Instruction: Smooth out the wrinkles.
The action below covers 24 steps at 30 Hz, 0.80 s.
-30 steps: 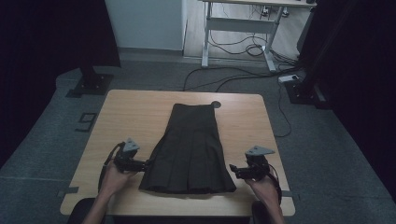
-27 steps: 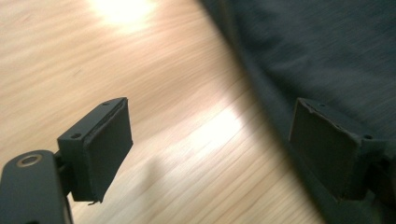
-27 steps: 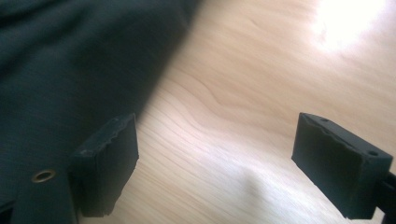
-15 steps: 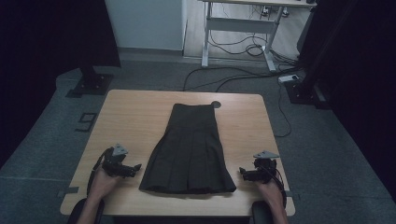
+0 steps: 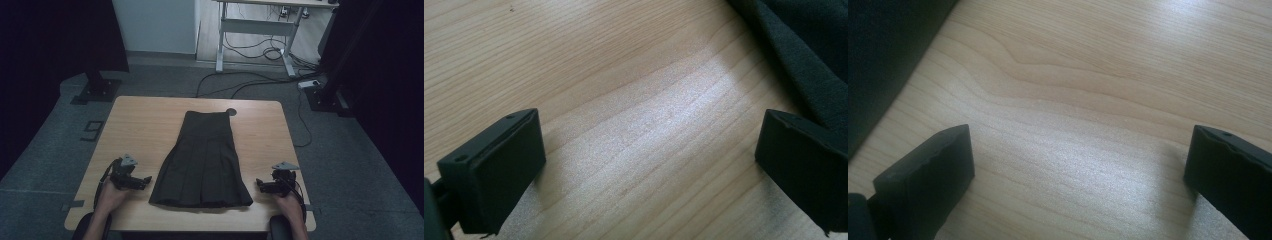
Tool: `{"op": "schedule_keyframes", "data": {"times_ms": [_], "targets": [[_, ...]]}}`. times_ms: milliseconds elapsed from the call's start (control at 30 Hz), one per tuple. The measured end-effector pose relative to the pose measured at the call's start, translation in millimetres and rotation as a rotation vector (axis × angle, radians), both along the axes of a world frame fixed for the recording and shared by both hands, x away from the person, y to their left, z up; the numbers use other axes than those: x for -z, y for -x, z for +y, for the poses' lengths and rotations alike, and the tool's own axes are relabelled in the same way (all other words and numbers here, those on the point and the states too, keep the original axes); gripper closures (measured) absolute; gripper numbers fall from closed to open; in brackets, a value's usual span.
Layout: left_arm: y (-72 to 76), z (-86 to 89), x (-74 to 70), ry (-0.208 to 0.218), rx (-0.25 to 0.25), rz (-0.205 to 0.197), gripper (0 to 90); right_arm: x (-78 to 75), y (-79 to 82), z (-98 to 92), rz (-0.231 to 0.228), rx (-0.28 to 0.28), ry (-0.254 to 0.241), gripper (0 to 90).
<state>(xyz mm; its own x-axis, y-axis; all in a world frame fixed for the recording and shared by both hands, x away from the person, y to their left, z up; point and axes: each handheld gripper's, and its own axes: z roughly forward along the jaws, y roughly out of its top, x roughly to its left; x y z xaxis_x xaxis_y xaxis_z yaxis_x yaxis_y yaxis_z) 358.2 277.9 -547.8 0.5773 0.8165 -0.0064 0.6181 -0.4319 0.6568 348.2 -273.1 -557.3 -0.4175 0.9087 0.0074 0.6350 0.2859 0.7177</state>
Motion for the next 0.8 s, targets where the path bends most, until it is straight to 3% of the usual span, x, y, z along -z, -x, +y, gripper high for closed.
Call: {"op": "schedule_keyframes", "data": {"times_ms": [67, 133, 233, 333, 367, 467, 533, 800], "targets": [[0.0, -0.8, -0.1, 0.000, -0.008, 0.001, 0.0, -0.4, -0.4, -0.3, 0.004, 0.001, 0.000, 0.0], [-3.3, -3.9, -3.6, -0.023, -0.011, 0.030, 0.0, -2.2, -1.4, 0.3, 0.015, 0.007, -0.007, 0.0], [-7.3, -9.9, -10.3, -0.038, 0.008, 0.017, 0.0, -9.1, -3.2, 2.0, 0.005, -0.002, -0.024, 0.0], [-10.5, -14.7, -17.7, -0.015, 0.016, 0.002, 0.0, -16.0, -5.0, 4.6, -0.009, -0.014, -0.040, 0.0], [-14.6, -19.5, -26.2, 0.020, 0.031, -0.010, 0.0, -22.3, -8.2, 8.5, -0.011, -0.034, -0.052, 0.0], [-19.7, -25.3, -34.7, 0.024, 0.050, -0.025, 0.0, -28.4, -12.6, 13.3, -0.008, -0.050, -0.050, 0.0], [-30.6, -35.6, -46.8, 0.020, 0.058, -0.057, 0.2, -36.7, -21.4, 21.4, -0.003, -0.071, -0.063, 0.0], [-65.6, -62.6, -66.5, 0.072, 0.083, -0.080, 14.3, -54.6, -49.4, 51.1, -0.003, -0.137, -0.076, 0.4]]}}
